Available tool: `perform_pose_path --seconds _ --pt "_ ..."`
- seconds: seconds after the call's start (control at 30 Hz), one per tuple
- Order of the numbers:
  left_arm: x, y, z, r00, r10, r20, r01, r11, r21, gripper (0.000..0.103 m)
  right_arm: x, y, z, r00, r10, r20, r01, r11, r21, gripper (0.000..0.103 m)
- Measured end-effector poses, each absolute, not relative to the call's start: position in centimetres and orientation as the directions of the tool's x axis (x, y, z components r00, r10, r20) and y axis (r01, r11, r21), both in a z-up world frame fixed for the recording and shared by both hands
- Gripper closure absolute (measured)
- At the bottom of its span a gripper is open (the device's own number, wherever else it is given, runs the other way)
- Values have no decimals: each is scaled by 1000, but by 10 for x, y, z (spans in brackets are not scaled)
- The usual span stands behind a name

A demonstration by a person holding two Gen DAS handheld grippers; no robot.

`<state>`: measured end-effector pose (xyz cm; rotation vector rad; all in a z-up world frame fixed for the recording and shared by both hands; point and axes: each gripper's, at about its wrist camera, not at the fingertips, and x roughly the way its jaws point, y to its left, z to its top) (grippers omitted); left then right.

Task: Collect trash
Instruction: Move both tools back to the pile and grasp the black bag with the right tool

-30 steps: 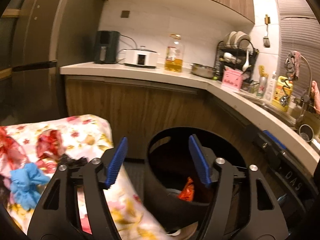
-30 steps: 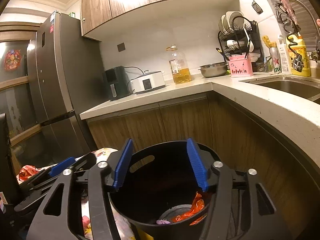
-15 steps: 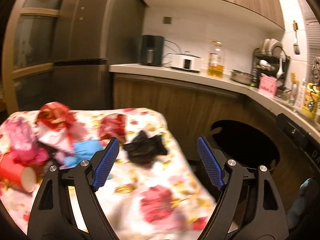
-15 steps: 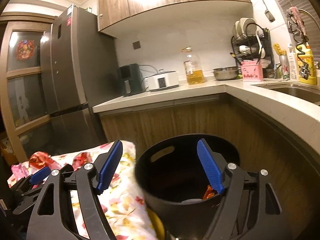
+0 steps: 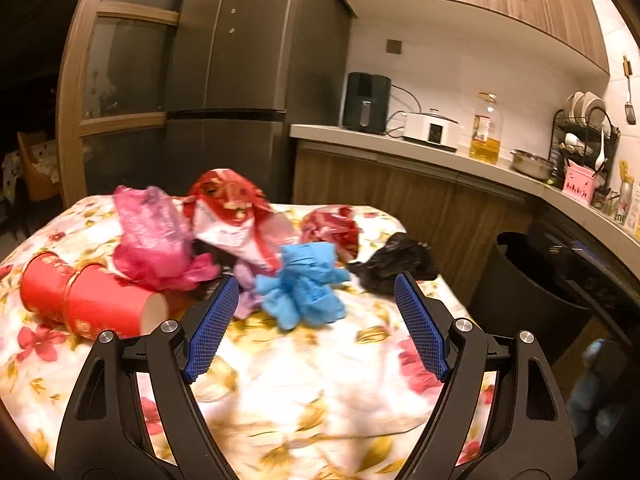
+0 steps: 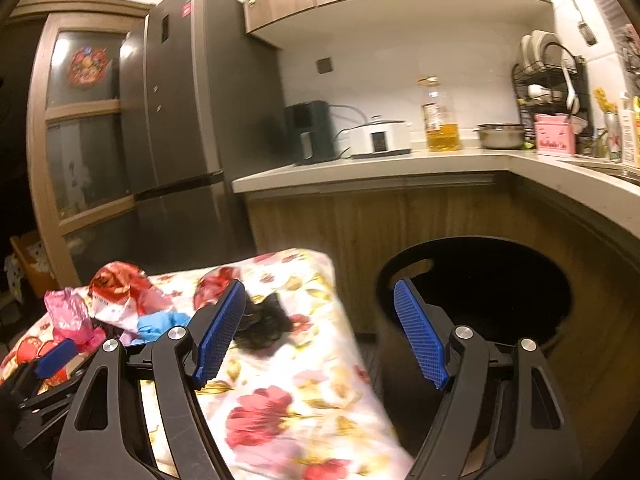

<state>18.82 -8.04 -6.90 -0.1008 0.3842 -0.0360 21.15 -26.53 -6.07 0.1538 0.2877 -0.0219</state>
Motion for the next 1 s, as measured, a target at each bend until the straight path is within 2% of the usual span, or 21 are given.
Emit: perform_pose_path --seconds 0.3,0.4,0.7,0.87,0.97,1.0 --pt "188 -51 -77 927 -35 -373 -12 992 -124 24 265 -224 -80 943 39 -330 -6 995 100 28" --pt "190 -48 -78 927 -34 -373 -11 993 -118 24 283 -216 -87 935 39 -352 -9 996 86 32" --pt "195 -41 -82 926 -40 -376 -8 992 -124 24 313 -209 -102 911 64 -407 -13 992 126 35" --pt "199 -40 -82 926 -39 -376 -11 991 -130 24 323 -209 -114 888 64 -455 -6 992 127 47" --pt "201 -41 -84 924 -41 -380 -10 992 -130 24 326 -211 -118 880 70 -470 -5 990 139 60" --pt "202 -42 -85 923 -42 -382 -8 992 -128 24 327 -212 -120 877 75 -475 -6 990 144 69"
